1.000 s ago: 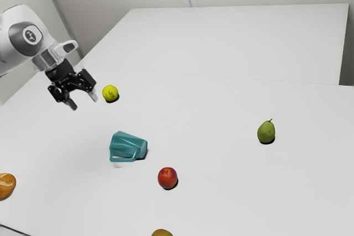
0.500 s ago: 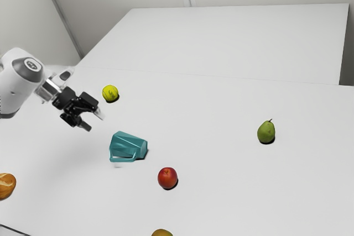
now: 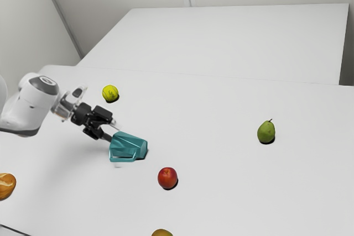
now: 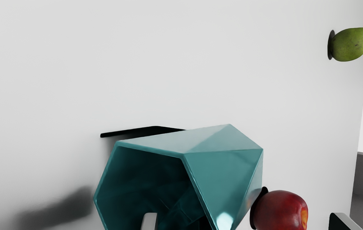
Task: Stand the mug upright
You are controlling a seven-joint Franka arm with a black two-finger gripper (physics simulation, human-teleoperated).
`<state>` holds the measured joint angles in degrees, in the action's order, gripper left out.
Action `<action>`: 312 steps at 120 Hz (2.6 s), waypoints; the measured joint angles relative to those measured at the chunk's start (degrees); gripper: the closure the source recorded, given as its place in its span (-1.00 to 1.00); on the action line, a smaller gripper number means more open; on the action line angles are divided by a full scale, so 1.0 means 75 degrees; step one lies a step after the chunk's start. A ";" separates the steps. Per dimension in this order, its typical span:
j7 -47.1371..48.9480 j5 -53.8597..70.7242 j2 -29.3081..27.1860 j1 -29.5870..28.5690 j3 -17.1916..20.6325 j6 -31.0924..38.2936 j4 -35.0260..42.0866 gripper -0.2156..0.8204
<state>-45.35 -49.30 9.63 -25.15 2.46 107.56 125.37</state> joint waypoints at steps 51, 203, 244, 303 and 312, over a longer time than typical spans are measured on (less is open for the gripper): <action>-0.1245 -0.0866 0.0337 0.0012 0.0012 -0.0167 0.0138 -0.13; -0.0725 0.2602 -0.1820 0.1335 0.0218 0.0251 -0.0246 0.92; 0.1329 0.5126 -0.1831 0.2209 0.0362 0.0645 -0.0574 0.92; 0.4061 0.6746 -0.2117 0.3023 0.0385 0.1805 0.0212 0.92; 0.4385 0.6805 -0.2142 0.3023 0.0392 0.2179 0.0520 0.92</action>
<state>-12.47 1.73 -6.44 -2.48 5.40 123.90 129.27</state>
